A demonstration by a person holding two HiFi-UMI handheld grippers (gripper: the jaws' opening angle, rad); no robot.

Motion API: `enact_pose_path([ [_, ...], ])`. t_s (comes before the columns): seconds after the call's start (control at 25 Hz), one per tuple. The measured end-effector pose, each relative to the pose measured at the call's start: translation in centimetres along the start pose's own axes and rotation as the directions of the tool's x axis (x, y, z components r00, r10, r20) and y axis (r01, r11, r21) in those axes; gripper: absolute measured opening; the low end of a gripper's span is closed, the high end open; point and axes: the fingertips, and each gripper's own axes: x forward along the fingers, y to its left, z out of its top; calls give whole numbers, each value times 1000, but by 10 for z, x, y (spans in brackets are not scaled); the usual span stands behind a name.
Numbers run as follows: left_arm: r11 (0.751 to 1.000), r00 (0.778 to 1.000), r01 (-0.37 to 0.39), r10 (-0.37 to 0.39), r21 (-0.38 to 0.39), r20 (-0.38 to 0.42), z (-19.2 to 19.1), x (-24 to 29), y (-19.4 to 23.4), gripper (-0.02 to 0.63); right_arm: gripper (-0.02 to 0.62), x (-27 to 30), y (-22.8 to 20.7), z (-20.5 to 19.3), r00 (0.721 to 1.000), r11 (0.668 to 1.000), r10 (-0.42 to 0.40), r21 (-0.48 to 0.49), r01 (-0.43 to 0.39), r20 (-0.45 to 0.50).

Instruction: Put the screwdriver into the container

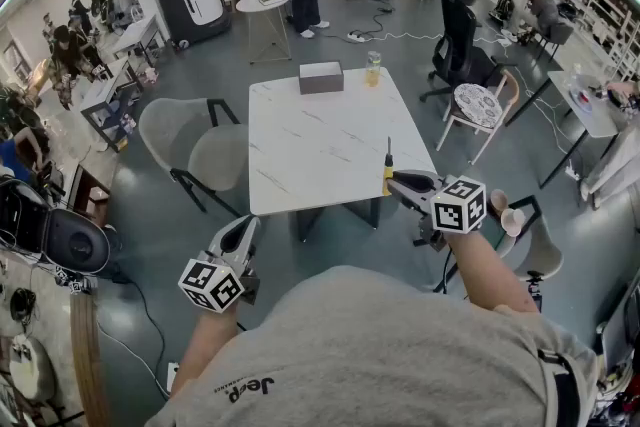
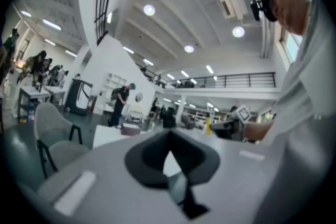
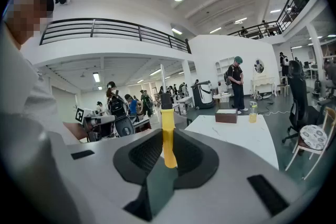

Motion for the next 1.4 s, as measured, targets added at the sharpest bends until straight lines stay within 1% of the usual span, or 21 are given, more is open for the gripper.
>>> enact_pose_path([
  [0.32, 1000, 1000, 3, -3, -9, -9, 2, 2, -5, 5, 64, -3, 0, 2, 1000, 1000, 8, -2, -8, 3],
  [0.6, 1000, 1000, 13, -13, -3, -19, -3, 15, -9, 5, 64, -4, -10, -3, 1000, 999, 24, 27, -24, 13],
  [0.88, 1000, 1000, 15, -15, 5, -26, -2, 37, -26, 5, 66, -21, -28, -4, 999, 999, 32, 39, -33, 25],
  [1.04, 1000, 1000, 10, -10, 10, -24, -6, 53, -40, 5, 66, -34, -40, -7, 998, 998, 51, 25, -52, 24],
  [1.4, 1000, 1000, 1, 0, 6, -29, -17, 93, -95, 5, 66, -81, -77, -11, 996, 996, 86, 14, -86, 32],
])
